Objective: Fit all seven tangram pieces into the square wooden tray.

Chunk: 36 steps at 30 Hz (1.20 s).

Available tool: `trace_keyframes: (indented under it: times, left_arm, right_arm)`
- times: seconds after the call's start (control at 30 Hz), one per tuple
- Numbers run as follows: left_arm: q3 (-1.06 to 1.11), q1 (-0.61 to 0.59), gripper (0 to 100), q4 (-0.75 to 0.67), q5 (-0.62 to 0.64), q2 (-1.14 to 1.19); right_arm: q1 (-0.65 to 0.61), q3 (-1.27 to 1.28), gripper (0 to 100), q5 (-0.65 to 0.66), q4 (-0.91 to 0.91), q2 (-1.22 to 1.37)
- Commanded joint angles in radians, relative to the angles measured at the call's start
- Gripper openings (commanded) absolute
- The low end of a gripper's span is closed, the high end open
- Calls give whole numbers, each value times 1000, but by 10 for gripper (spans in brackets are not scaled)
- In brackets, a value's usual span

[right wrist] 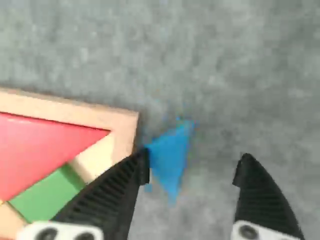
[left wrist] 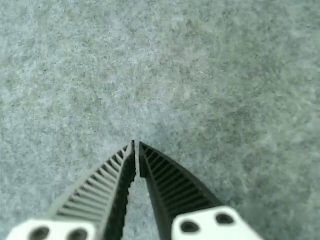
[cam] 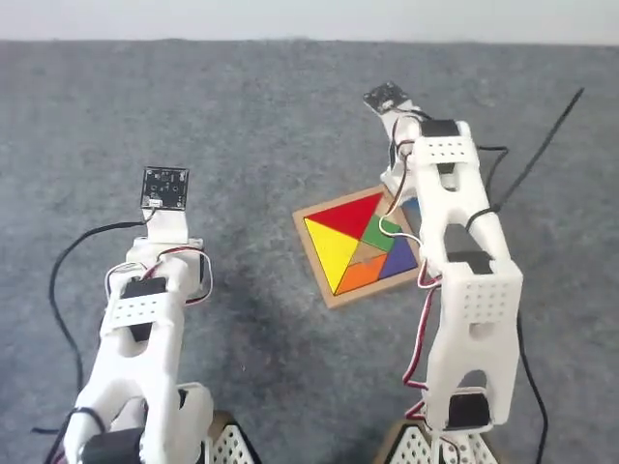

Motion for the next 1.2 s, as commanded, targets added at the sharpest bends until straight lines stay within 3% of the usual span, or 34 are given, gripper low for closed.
trace_keyframes:
  times: [0.0,0.4,0.63,1.17]
  left_arm:
    - [-13,8,15,-23,-12,2]
    - [-13,8,15,-23,-12,2]
    - [-13,8,15,-23,-14,2]
    - [-13,8,15,-25,-14,2]
  right_arm:
    - [-19,-31,285,-12,-27,16]
    - [-16,-31,281,-64,-68,48]
    - [-22,-31,39,-68,38,39]
    - [5,-153,36,-127,314,-110]
